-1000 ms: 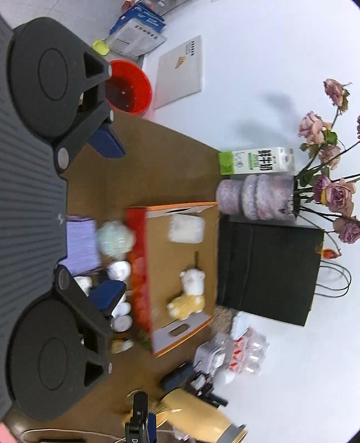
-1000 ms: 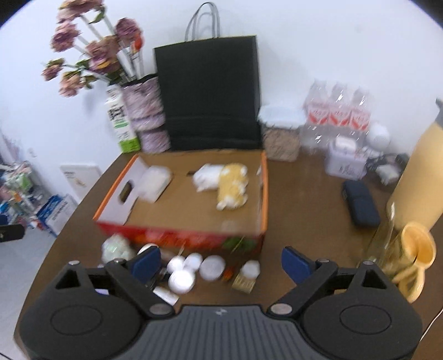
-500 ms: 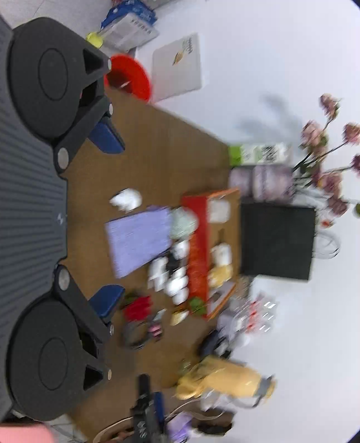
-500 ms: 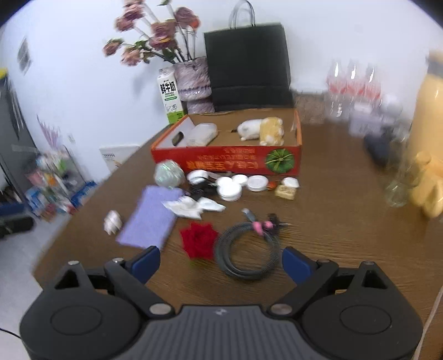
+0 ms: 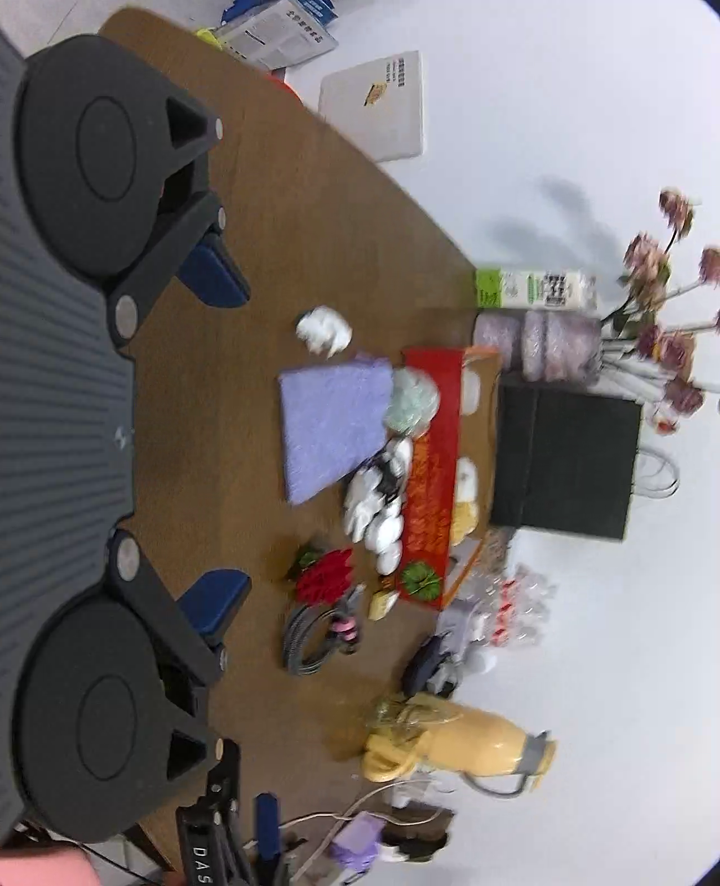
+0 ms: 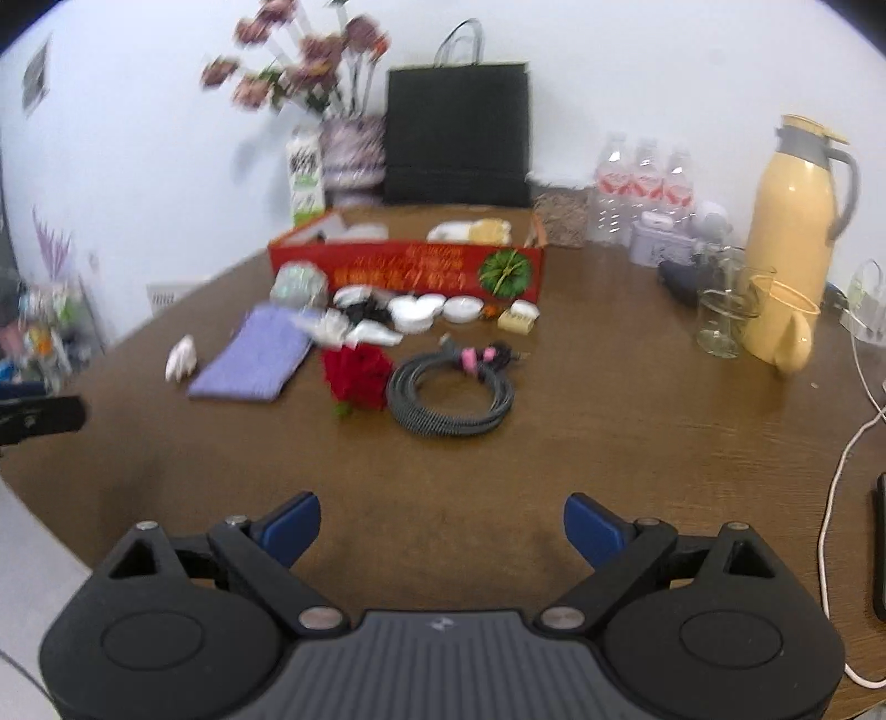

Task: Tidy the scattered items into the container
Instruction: 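Return both tools to the remaining items on the table, then grasp a white tissue with the right tool while the left tool grasps another tissue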

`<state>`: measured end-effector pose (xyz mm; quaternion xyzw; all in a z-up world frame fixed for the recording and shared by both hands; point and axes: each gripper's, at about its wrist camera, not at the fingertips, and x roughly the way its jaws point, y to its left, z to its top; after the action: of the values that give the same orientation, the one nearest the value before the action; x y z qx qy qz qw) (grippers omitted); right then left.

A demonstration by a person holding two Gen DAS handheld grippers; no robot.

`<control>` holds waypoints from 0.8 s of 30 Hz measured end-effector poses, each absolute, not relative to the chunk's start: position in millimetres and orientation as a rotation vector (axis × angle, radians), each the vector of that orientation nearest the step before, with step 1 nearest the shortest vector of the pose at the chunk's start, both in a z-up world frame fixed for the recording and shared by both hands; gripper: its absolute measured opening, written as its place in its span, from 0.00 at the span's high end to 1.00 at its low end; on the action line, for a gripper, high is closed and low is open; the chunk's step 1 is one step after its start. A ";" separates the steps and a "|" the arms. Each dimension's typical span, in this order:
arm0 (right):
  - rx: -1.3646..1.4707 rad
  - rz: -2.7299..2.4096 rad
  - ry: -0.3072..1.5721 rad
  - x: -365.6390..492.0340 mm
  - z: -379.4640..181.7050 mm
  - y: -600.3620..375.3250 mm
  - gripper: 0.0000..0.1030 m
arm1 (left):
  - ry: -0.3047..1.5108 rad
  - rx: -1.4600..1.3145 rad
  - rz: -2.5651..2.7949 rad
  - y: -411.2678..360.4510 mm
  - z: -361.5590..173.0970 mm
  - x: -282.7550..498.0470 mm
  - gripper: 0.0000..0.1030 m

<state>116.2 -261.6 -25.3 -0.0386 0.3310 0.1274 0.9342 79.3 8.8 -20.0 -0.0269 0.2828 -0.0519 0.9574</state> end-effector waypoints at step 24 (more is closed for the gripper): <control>-0.015 0.502 0.673 322.8 -52.4 -144.7 0.45 | 0.699 -0.117 -0.225 74.2 -27.7 273.8 0.18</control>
<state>322.8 -144.7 -52.4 -0.0072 0.3267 0.2435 0.9132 273.8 74.2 -27.7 -0.0570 0.3417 -0.1100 0.9316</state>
